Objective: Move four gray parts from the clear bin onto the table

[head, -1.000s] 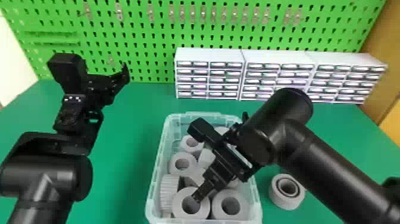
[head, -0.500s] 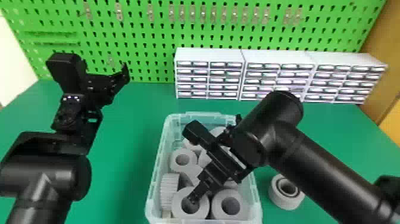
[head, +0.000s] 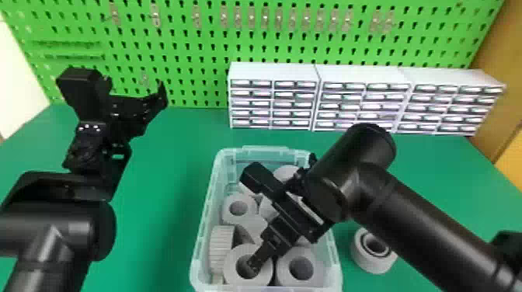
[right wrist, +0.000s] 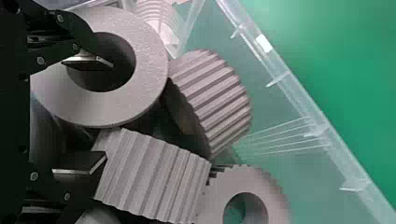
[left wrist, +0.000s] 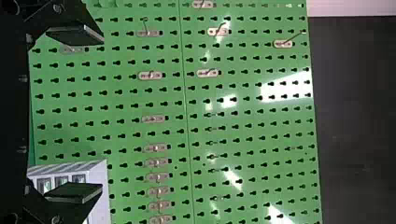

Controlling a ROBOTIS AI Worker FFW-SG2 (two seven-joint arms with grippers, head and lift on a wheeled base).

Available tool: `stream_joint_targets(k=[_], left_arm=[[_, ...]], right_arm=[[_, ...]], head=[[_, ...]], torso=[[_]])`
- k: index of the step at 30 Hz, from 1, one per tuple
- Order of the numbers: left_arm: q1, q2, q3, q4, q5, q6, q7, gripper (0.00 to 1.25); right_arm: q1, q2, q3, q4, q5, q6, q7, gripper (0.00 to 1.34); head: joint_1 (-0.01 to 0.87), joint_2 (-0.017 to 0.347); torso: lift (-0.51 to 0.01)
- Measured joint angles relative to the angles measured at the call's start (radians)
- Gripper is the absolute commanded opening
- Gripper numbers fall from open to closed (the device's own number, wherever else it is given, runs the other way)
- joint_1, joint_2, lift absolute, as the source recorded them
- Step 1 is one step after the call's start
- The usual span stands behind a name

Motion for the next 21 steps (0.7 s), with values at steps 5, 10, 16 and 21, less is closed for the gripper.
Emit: stream_joint_targets(k=[5,10,16,21], left_arm=[[0.002,0.001,0.003,-0.002,0.003,0.0,-0.004,1.08],[0.003,0.002,0.004,-0.003,0.004,0.0,-0.005,1.08],[0.006,0.002,0.005,-0.004,0.006,0.0,-0.006,1.08],[0.006,0.002,0.003,-0.004,0.007,0.0,-0.006,1.08]], right_arm=[[0.005,-0.022,0.001,-0.002,0.005,0.013,0.009,0.81],[0.02,-0.047,-0.012,-0.006,0.009,0.021,0.01,0.81],[0.03,-0.051,-0.024,-0.014,0.026,0.026,0.01,0.8],[0.035,-0.05,-0.032,-0.02,0.039,0.027,0.01,0.72]], head=[[0.678,0.034],[0.678,0.034],[0.678,0.034],[0.678,0.034]], torso=[[-0.05],[-0.05],[-0.05],[-0.05]])
